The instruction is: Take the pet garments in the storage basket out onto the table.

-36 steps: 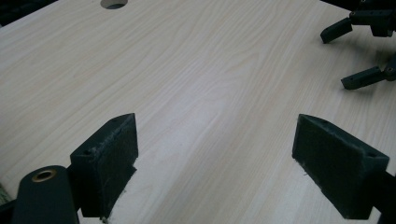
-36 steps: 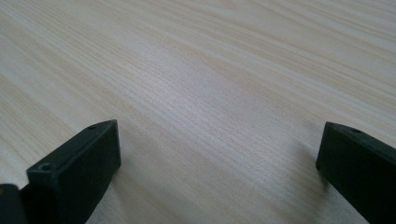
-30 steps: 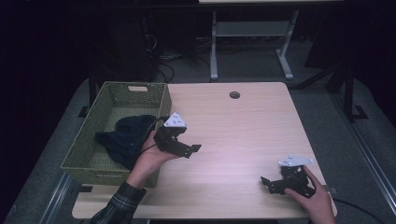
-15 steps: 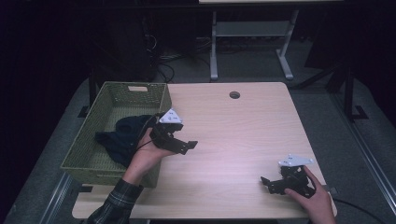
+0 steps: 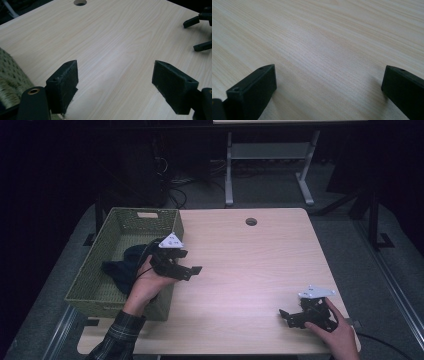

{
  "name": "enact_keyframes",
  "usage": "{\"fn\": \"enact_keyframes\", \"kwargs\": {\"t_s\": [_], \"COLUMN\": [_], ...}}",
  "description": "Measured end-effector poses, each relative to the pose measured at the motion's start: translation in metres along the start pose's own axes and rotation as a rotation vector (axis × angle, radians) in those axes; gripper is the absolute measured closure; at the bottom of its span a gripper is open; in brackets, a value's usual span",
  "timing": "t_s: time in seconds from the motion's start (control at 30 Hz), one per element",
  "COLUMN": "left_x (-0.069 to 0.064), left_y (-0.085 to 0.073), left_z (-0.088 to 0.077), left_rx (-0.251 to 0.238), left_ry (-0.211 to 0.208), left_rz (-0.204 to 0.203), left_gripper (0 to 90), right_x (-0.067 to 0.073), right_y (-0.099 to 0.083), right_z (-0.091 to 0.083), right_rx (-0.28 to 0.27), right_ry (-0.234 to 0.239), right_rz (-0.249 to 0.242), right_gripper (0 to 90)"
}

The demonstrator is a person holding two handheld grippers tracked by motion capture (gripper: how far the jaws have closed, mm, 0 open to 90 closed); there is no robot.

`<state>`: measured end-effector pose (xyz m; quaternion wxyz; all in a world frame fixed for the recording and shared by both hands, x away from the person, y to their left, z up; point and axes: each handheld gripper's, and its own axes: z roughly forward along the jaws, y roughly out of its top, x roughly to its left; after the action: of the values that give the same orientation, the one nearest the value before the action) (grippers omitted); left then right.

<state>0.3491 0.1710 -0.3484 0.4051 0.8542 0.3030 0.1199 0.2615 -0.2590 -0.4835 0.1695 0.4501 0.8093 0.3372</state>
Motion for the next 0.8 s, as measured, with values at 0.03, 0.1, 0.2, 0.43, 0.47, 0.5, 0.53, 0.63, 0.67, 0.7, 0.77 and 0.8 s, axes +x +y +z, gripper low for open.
{"fn": "enact_keyframes", "kwargs": {"t_s": [0.03,0.1,0.2,0.43,0.47,0.5,0.53,0.63,0.67,0.7,0.77,0.8], "left_x": [0.002,0.004,0.009,0.018,0.019,0.020,0.021,0.025,0.027,0.028,0.031,0.033], "left_y": [0.000,-0.001,-0.003,-0.006,-0.006,-0.006,-0.007,-0.009,-0.009,-0.010,-0.011,-0.012], "left_z": [-0.002,-0.004,-0.009,-0.018,-0.020,-0.021,-0.023,-0.027,-0.029,-0.030,-0.032,-0.033], "left_rx": [0.000,-0.004,0.002,-0.006,-0.008,-0.010,-0.010,-0.013,-0.015,-0.016,-0.017,-0.017], "left_ry": [0.002,0.007,0.019,0.038,0.041,0.045,0.048,0.061,0.064,0.066,0.072,0.076], "left_rz": [-0.002,-0.011,-0.016,-0.036,-0.037,-0.040,-0.042,-0.047,-0.051,-0.053,-0.058,-0.060], "left_gripper": [20.8,21.3,21.6,22.6,22.6,23.0,23.1,23.2,23.2,23.2,23.2,23.3], "right_x": [0.000,0.000,0.000,0.000,0.000,0.000,0.000,0.000,0.000,0.000,0.000,0.000], "right_y": [0.000,0.000,0.000,0.000,0.000,0.000,0.000,0.000,0.000,0.000,0.000,0.000], "right_z": [0.000,0.000,0.000,0.000,0.000,0.000,0.000,0.000,0.000,0.000,0.000,0.000], "right_rx": [0.000,0.000,0.000,0.000,0.000,0.000,0.000,0.000,0.000,0.000,0.000,0.000], "right_ry": [0.000,0.000,0.000,0.000,0.000,0.000,0.000,0.000,0.000,0.000,0.000,0.000], "right_rz": [0.000,0.000,0.000,0.001,0.001,0.000,0.001,0.000,0.000,0.000,0.001,0.000], "right_gripper": [0.0,0.0,0.0,0.0,0.0,0.0,0.0,0.0,0.0,0.0,0.0,0.0]}}
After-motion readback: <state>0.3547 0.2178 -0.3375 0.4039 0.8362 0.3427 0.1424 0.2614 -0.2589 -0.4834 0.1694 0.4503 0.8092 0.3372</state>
